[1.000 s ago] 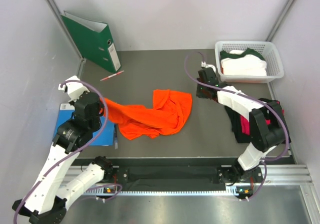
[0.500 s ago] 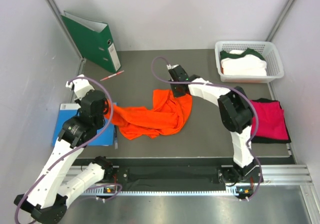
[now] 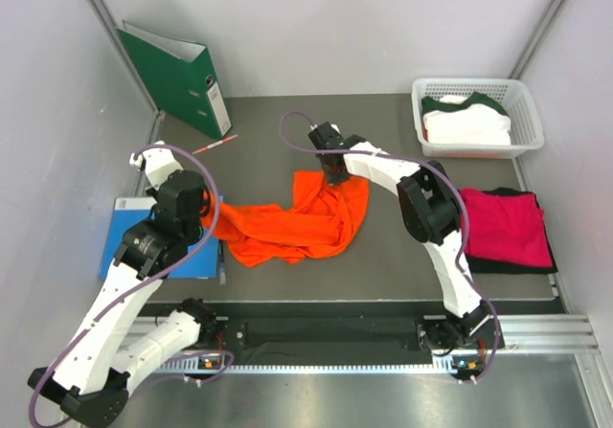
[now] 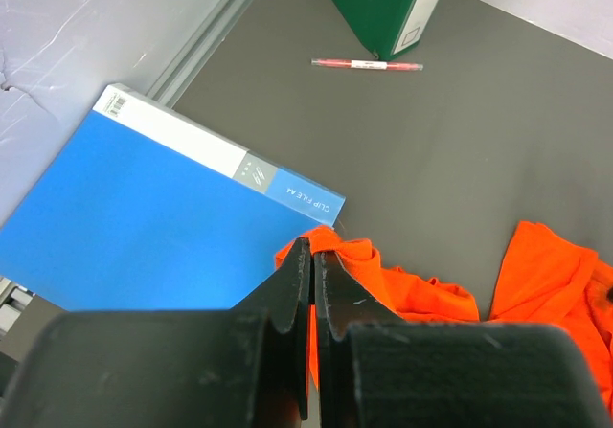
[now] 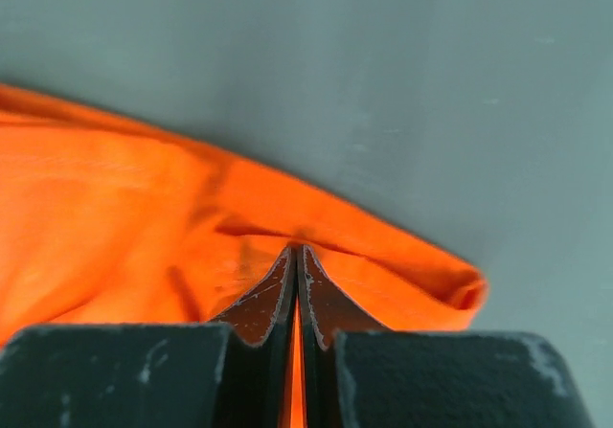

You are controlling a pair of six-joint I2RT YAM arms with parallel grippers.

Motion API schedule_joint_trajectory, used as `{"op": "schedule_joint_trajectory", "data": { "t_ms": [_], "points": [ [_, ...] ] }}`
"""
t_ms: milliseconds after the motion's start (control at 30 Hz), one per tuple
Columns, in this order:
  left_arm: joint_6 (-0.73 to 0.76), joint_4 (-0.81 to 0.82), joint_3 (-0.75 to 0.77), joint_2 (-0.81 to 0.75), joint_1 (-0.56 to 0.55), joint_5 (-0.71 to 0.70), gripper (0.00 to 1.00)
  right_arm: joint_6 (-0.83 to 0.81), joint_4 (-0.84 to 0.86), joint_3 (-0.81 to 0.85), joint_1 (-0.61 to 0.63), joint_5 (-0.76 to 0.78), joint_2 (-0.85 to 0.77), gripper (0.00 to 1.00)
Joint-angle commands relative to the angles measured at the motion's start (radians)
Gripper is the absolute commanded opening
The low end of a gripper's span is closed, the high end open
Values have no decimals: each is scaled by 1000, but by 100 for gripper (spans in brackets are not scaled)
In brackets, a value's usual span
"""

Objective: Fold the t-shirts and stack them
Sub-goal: Flatten out the tshirt

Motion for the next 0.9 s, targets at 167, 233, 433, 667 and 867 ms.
{"op": "schedule_joint_trajectory", "data": {
  "t_ms": [167, 233, 433, 667, 867],
  "points": [
    [11, 43, 22, 13, 2, 5, 0, 52, -176, -54, -179, 200, 16, 0],
    [14, 55, 19, 16, 2, 13, 0, 59, -189, -97, -208, 212, 8, 0],
    [20, 73, 10, 41, 3, 20, 0, 115, -207, -232, -267, 278, -58, 0],
    [18, 84, -1, 55, 3, 43, 0, 107, -52, -312, -225, 206, -282, 15],
    [8, 81, -16, 48, 5, 50, 0, 79, 208, -419, -195, -166, -523, 74]
  ]
}}
